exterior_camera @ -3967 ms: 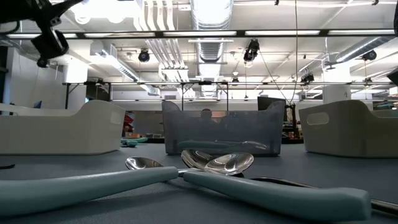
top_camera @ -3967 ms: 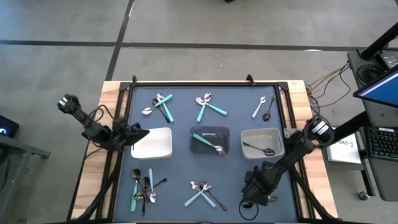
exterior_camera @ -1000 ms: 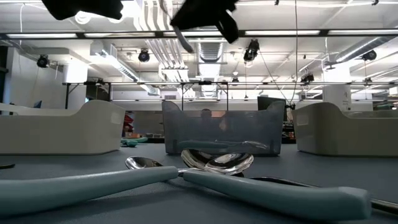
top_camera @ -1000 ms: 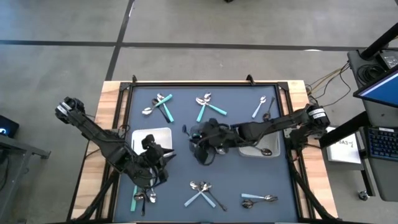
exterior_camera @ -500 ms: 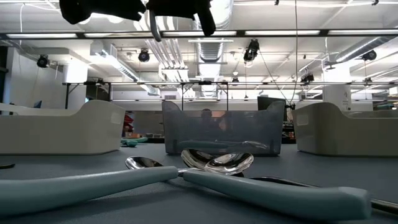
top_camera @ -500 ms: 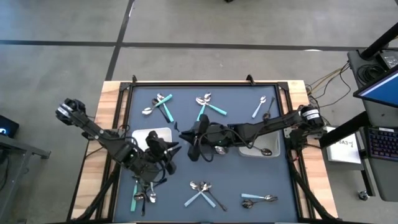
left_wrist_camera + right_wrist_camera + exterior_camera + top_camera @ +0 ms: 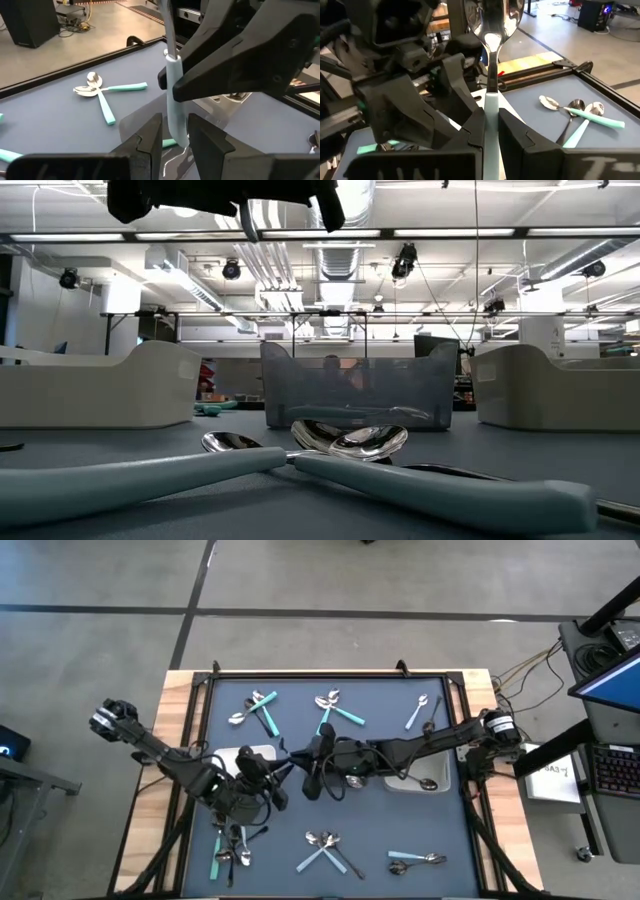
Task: Sort silverware by color (type)
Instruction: Put the light blue spoon into the white bin
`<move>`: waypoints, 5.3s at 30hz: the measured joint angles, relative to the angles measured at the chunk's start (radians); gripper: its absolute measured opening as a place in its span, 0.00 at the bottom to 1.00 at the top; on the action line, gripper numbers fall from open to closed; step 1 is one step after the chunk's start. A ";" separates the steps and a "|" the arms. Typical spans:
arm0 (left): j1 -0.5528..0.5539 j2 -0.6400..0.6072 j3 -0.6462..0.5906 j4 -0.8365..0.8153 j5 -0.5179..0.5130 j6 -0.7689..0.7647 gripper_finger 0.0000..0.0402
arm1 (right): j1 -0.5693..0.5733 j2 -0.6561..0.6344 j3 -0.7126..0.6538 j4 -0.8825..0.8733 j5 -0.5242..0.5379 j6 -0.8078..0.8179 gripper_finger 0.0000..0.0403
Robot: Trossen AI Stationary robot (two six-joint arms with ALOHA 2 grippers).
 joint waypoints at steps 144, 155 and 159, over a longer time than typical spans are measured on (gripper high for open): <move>0.039 -0.139 0.238 -0.704 0.532 0.040 0.35 | 0.497 0.211 -0.056 -1.363 -0.342 0.763 0.07; 0.039 -0.134 0.238 -0.609 0.545 0.033 0.35 | 0.475 -0.010 -0.051 -1.342 -0.142 0.842 0.07; 0.039 -0.108 0.238 -0.457 0.544 0.125 0.35 | 0.454 -0.111 -0.050 -1.271 0.060 0.876 0.07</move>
